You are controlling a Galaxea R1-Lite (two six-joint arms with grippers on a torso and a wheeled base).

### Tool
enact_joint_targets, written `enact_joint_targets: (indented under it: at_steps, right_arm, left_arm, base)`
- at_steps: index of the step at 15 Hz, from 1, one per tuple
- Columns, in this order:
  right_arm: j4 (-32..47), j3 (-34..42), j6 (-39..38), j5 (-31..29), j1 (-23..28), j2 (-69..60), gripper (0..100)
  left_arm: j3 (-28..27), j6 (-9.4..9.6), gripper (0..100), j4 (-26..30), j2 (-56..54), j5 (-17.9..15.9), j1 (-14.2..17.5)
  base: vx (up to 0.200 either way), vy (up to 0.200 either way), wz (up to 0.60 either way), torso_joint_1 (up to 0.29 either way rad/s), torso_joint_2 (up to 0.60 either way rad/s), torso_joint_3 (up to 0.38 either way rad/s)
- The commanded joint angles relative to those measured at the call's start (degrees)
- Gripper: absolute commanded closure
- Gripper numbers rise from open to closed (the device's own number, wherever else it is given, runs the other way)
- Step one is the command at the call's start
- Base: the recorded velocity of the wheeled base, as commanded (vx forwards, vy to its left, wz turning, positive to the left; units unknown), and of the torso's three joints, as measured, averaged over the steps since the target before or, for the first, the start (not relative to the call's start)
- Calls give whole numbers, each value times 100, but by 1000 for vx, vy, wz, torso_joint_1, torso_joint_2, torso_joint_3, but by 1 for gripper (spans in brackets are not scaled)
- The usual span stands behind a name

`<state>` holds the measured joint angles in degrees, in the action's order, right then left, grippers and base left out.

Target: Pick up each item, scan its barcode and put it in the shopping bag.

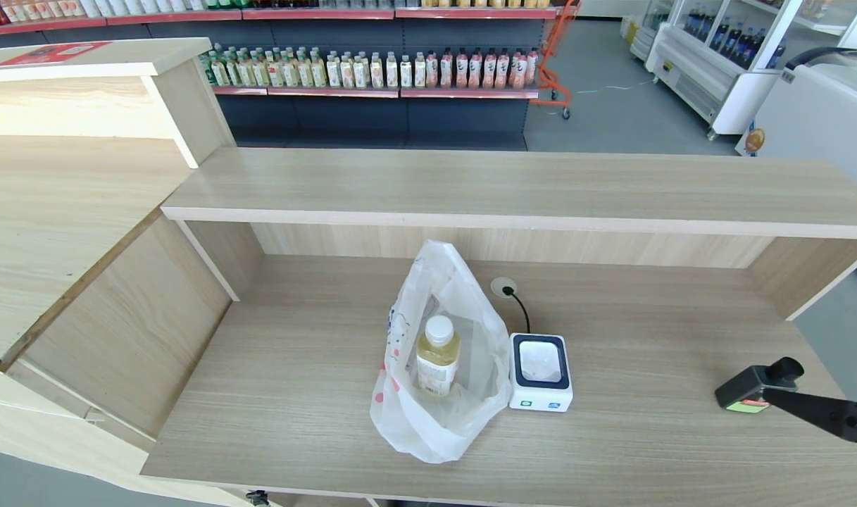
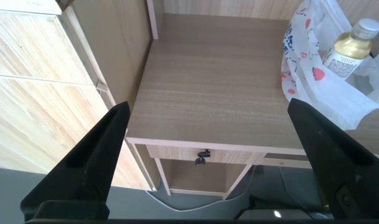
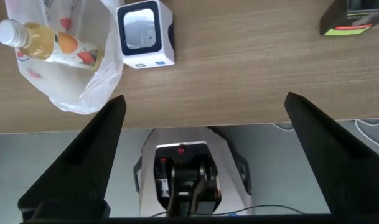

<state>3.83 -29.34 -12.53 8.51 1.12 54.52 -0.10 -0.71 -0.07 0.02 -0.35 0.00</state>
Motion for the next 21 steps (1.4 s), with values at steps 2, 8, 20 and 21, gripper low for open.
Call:
enact_joint_targets:
  at_steps: [2,8,20,21]
  right_arm:
    - [4,-19,5,-7,204,-99,0]
    - [294,-28,-4,-69,406,-134,0]
    - [479,-98,1807,-315,2217,850,0]
    - [479,-98,2343,-306,2507,1000,0]
  left_arm:
    - [1,27,0,-1,-2,0,0]
    - [1,53,0,-1,-2,0,0]
    - [1,53,0,-1,-2,0,0]
    - [1,53,0,-1,-2,0,0]
  base:
    - [-200,0,0,5,0,2]
    - [-200,0,0,5,2,7]
    - [-17,-133,0,3,1,3]
    - [0,-200,0,7,2,2]
